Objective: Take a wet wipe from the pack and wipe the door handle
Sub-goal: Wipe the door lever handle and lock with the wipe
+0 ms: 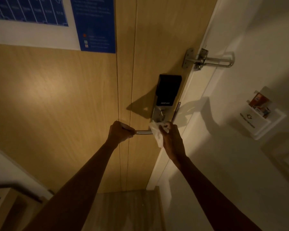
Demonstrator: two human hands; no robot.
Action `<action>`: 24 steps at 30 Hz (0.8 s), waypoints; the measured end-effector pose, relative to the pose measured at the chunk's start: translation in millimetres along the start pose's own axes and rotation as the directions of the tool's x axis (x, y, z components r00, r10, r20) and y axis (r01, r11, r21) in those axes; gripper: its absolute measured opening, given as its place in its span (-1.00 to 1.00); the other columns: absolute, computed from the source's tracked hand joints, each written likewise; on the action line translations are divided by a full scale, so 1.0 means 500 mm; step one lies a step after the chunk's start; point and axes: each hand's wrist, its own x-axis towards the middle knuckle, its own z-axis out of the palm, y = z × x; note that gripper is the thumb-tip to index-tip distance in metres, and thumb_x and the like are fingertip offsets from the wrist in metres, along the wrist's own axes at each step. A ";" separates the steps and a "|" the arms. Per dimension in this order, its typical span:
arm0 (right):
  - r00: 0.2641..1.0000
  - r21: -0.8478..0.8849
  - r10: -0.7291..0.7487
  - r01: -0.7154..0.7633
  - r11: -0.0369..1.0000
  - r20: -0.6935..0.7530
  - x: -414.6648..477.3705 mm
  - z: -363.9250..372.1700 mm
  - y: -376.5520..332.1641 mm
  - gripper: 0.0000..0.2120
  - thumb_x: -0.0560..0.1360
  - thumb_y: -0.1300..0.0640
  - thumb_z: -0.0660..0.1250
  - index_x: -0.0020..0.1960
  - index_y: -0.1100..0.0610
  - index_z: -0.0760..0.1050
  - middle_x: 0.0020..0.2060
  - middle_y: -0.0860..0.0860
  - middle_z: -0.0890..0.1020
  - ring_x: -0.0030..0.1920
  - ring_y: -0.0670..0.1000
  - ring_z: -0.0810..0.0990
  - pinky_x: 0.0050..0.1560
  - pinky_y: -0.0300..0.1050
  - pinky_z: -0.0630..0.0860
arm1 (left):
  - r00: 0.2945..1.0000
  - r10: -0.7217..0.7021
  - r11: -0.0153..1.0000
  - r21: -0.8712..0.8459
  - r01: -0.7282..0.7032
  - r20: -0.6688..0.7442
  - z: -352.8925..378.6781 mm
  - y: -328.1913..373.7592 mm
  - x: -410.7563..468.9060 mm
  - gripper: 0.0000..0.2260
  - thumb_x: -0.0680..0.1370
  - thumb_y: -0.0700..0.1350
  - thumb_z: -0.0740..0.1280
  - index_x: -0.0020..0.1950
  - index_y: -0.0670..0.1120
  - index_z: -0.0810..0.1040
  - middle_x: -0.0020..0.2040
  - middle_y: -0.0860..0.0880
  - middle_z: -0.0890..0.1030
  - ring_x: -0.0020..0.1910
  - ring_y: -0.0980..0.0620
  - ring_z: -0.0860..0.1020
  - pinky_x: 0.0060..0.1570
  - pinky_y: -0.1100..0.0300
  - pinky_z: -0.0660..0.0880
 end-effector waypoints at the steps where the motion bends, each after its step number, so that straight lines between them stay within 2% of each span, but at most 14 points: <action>1: 1.000 -0.013 -0.013 0.012 1.000 -0.016 0.002 -0.006 0.005 -0.61 0.55 0.04 0.35 0.33 0.10 0.41 0.20 0.02 0.49 0.18 -0.01 0.51 0.08 -0.10 0.61 | 1.000 -0.008 1.000 -0.020 0.008 0.001 -0.001 -0.001 0.000 -0.91 0.34 -0.23 0.55 -0.18 -0.15 0.72 -0.26 -0.15 0.71 -0.20 -0.06 0.70 -0.03 0.04 0.65; 3: 0.992 -0.043 -0.126 0.126 0.991 0.016 0.001 0.000 0.000 -0.49 0.45 0.15 0.47 0.35 0.16 0.41 0.23 0.18 0.48 0.13 0.12 0.57 -0.06 0.00 0.67 | 1.000 -0.016 0.998 -0.054 0.016 0.000 -0.002 -0.002 0.000 -0.92 0.33 -0.23 0.56 -0.21 -0.15 0.72 -0.27 -0.16 0.71 -0.21 -0.09 0.70 -0.04 0.00 0.65; 5: 0.978 -0.052 -0.205 0.206 0.977 0.034 0.002 0.017 -0.011 -0.57 0.50 0.11 0.40 0.33 0.20 0.46 0.24 0.22 0.50 0.14 0.12 0.56 -0.05 -0.07 0.66 | 1.000 -0.009 0.999 -0.046 0.009 0.000 -0.001 -0.004 0.001 -0.93 0.33 -0.23 0.56 -0.22 -0.14 0.73 -0.27 -0.15 0.71 -0.22 -0.08 0.71 -0.05 0.01 0.65; 8: 0.983 -0.053 -0.180 0.181 0.982 0.039 0.009 0.020 -0.024 -0.68 0.57 0.01 0.31 0.24 0.15 0.53 0.24 0.14 0.52 0.19 0.03 0.54 0.07 -0.17 0.58 | 1.000 0.013 1.000 -0.023 -0.012 0.010 -0.002 -0.005 0.004 -0.93 0.34 -0.25 0.55 -0.22 -0.13 0.72 -0.27 -0.15 0.71 -0.21 -0.09 0.70 -0.04 -0.01 0.65; 10: 0.992 -0.032 -0.121 0.122 0.992 0.042 0.016 0.011 -0.006 -0.73 0.54 0.02 0.35 0.18 0.12 0.57 0.20 0.10 0.52 0.14 0.00 0.55 0.06 -0.15 0.61 | 1.000 0.026 0.999 -0.024 -0.026 0.008 -0.002 -0.005 0.004 -0.92 0.34 -0.27 0.54 -0.21 -0.14 0.73 -0.26 -0.16 0.71 -0.20 -0.10 0.70 -0.04 -0.02 0.65; 13: 0.999 0.058 -0.011 0.010 0.998 0.032 0.019 0.005 0.007 -0.76 0.52 0.06 0.38 0.14 0.13 0.60 0.23 0.09 0.51 0.19 0.02 0.54 0.13 -0.10 0.59 | 1.000 -0.007 0.999 -0.045 0.007 -0.006 -0.001 -0.003 0.002 -0.91 0.34 -0.26 0.55 -0.17 -0.19 0.73 -0.26 -0.15 0.71 -0.21 -0.06 0.70 -0.04 0.02 0.65; 15: 1.000 0.108 0.015 -0.015 0.994 0.004 0.010 0.011 -0.006 -0.78 0.53 0.11 0.37 0.15 0.16 0.59 0.25 0.09 0.51 0.22 0.01 0.53 0.16 -0.13 0.58 | 1.000 -0.009 0.998 -0.061 0.009 0.001 -0.001 -0.002 0.002 -0.90 0.34 -0.24 0.55 -0.17 -0.19 0.73 -0.27 -0.15 0.71 -0.21 -0.06 0.70 -0.05 0.04 0.65; 19: 0.988 0.002 -0.139 0.139 0.990 0.063 0.011 0.026 -0.030 -0.68 0.48 0.20 0.43 0.23 0.14 0.55 0.26 0.15 0.51 0.24 0.11 0.52 0.06 -0.01 0.63 | 1.000 -0.010 0.999 -0.047 0.010 -0.001 -0.001 -0.003 0.000 -0.91 0.35 -0.25 0.54 -0.17 -0.18 0.73 -0.26 -0.15 0.72 -0.20 -0.06 0.70 -0.04 0.06 0.65; 22: 0.986 -0.053 -0.142 0.147 0.988 0.083 0.023 0.009 0.003 -0.68 0.45 0.21 0.47 0.19 0.15 0.58 0.24 0.17 0.53 0.21 0.14 0.53 0.02 0.01 0.65 | 1.000 -0.002 0.999 -0.037 0.002 0.005 0.000 0.000 0.001 -0.88 0.35 -0.24 0.55 -0.15 -0.21 0.73 -0.24 -0.17 0.71 -0.20 -0.08 0.70 -0.04 0.06 0.65; 24: 0.989 -0.072 -0.132 0.136 0.988 0.066 0.014 0.005 0.025 -0.61 0.39 0.27 0.51 0.20 0.16 0.58 0.21 0.18 0.55 0.16 0.18 0.55 -0.04 0.01 0.66 | 1.000 -0.017 0.999 -0.038 0.017 0.000 0.000 0.000 0.004 -0.88 0.34 -0.24 0.55 -0.14 -0.21 0.73 -0.24 -0.17 0.72 -0.20 -0.06 0.71 -0.04 0.07 0.65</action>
